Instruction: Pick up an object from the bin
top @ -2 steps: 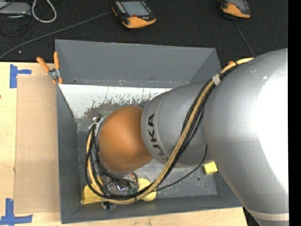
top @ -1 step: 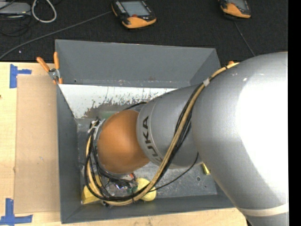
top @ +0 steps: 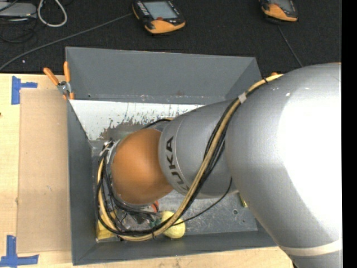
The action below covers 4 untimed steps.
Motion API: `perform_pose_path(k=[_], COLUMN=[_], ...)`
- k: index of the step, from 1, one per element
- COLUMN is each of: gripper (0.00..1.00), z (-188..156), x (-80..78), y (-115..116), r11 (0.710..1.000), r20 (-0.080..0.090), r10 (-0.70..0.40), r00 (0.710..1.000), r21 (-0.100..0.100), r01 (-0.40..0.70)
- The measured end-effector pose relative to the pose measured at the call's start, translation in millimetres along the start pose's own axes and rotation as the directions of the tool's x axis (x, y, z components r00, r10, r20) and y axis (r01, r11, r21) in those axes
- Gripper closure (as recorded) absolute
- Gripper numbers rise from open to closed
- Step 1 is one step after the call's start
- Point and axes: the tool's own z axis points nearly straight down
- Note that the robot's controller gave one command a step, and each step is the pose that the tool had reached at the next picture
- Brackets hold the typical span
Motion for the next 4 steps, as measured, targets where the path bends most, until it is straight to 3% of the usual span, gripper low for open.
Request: perform_pose_path(k=[2, 4], gripper=[1.00, 1.00], z=[-10, -42], x=[1.8, 0.9], y=[0, 1], r11=[1.000, 1.000], r20=[-0.006, -0.002], r10=[0.001, 0.003], r00=[1.000, 1.000], r21=[-0.001, -0.001], r01=[-0.001, -0.003])
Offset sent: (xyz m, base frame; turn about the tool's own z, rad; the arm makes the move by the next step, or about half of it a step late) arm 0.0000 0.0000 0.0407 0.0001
